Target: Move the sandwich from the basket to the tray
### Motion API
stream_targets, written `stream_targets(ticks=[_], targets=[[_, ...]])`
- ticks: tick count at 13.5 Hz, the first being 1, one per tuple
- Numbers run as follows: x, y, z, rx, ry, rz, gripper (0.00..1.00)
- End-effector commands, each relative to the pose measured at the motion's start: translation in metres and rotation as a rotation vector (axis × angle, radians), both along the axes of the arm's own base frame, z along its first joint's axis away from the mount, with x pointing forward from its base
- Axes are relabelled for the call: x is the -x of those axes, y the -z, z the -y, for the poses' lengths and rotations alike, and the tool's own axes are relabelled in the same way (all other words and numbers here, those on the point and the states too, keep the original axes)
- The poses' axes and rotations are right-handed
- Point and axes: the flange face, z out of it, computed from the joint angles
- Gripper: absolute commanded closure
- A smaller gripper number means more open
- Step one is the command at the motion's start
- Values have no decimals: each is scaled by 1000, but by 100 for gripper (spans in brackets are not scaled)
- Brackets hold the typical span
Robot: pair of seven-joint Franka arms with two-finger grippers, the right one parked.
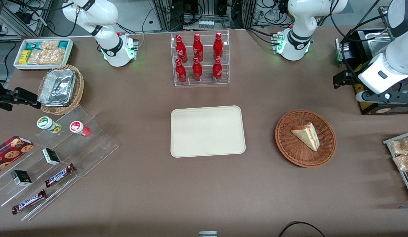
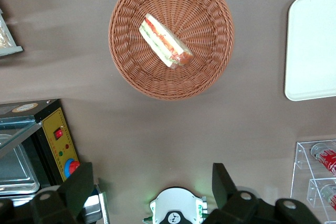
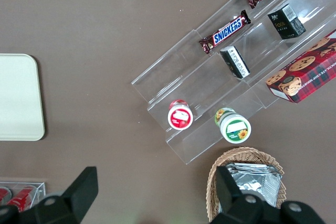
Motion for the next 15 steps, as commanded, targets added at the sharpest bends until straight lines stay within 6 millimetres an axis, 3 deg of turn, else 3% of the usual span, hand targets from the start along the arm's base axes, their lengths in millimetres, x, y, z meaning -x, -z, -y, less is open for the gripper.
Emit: stream_targets(ticks=[1,5,10,15], targets=[[4,-10,-1,7,-16,5,0],[0,1,1,0,-11,-12,0],[-9,56,-2,-2,-14,-8,0],[-38,122,-19,-3,-53,-14,0]])
